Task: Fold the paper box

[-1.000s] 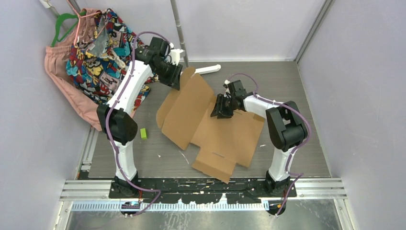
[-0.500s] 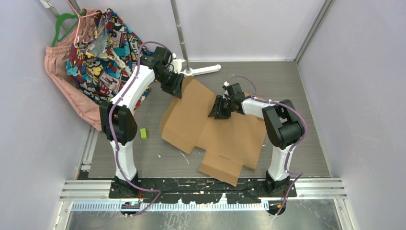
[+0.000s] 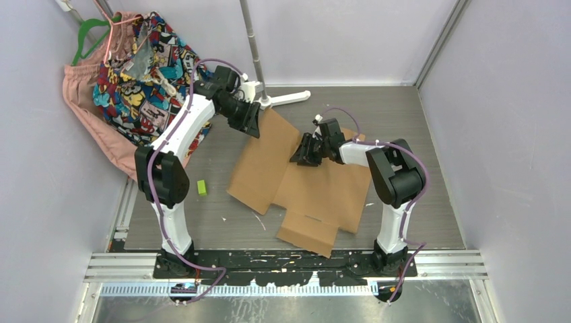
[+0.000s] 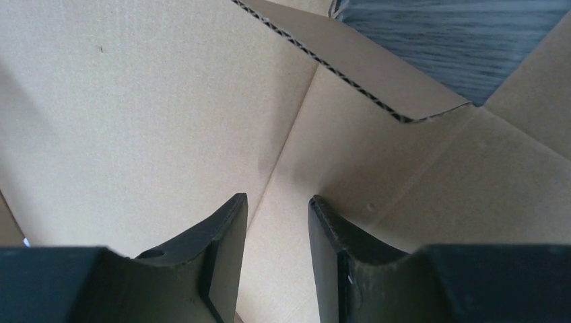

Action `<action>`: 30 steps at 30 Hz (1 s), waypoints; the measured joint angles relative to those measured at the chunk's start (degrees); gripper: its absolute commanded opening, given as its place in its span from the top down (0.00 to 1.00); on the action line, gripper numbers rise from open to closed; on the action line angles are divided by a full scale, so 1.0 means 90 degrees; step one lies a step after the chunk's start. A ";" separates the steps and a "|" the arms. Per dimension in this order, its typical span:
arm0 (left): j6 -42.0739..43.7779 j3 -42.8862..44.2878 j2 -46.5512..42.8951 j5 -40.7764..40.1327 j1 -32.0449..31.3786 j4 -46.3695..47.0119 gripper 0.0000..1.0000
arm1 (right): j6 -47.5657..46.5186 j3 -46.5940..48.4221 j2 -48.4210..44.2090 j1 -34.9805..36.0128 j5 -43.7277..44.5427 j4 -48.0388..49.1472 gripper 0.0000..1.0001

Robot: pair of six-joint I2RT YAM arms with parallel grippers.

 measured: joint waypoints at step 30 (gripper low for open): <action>-0.0029 0.1086 0.0002 -0.1413 -0.0002 -0.0971 0.85 | 0.0087 0.0126 -0.0488 0.0027 -0.0160 -0.0299 0.44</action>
